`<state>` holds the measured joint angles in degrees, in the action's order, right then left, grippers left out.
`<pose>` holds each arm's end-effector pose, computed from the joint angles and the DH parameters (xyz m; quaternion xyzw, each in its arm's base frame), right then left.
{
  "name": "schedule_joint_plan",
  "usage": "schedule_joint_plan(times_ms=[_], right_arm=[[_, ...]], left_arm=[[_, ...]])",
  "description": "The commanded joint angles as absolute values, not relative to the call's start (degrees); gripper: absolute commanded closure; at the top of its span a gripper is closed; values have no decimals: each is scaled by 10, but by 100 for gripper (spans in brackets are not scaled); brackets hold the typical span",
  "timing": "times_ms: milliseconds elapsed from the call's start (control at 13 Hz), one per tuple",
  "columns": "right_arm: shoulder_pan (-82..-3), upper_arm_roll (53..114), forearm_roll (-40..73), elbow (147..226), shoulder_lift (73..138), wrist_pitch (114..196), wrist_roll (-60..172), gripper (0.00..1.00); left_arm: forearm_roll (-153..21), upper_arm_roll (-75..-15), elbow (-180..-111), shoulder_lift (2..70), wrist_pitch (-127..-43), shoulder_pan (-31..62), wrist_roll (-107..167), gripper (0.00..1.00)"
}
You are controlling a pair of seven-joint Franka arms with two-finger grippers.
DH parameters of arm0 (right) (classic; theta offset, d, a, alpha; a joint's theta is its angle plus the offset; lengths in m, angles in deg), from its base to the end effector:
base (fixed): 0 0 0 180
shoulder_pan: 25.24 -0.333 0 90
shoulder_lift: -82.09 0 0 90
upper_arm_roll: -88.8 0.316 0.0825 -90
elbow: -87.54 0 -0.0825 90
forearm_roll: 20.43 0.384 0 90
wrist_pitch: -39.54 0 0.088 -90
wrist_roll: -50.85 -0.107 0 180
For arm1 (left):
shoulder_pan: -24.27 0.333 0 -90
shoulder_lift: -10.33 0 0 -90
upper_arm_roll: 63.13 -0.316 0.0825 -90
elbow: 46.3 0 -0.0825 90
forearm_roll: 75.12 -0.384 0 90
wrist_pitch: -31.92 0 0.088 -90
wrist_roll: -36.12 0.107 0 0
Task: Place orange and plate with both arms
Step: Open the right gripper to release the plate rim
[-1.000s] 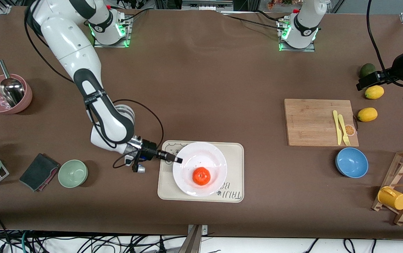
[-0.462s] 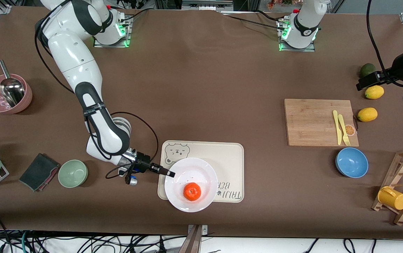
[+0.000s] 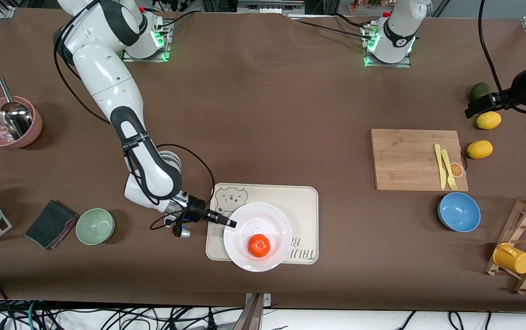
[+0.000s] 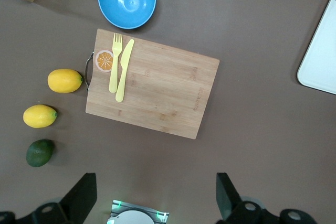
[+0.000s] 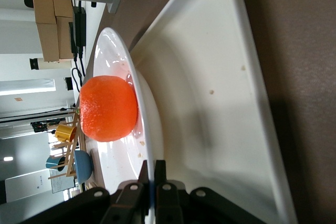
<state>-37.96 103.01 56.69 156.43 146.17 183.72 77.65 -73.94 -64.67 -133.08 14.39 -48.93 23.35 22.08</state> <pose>0.7079 0.2870 0.1157 -0.8528 0.1508 -0.0628 0.4960 0.5579 0.0030 0.5986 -0.9881 -0.1264 0.0875 0.0009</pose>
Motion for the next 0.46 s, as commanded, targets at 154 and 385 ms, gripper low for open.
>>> schedule_joint_plan(times_ms=[154,385], right_arm=[[-383,1029,546,1539,1470,1840,772,0],[-379,1030,462,1537,1460,1839,766,0]], left_arm=[[-725,-652,-1334,138,-488,230,222,0],[-725,-652,-1333,138,-488,230,222,0]])
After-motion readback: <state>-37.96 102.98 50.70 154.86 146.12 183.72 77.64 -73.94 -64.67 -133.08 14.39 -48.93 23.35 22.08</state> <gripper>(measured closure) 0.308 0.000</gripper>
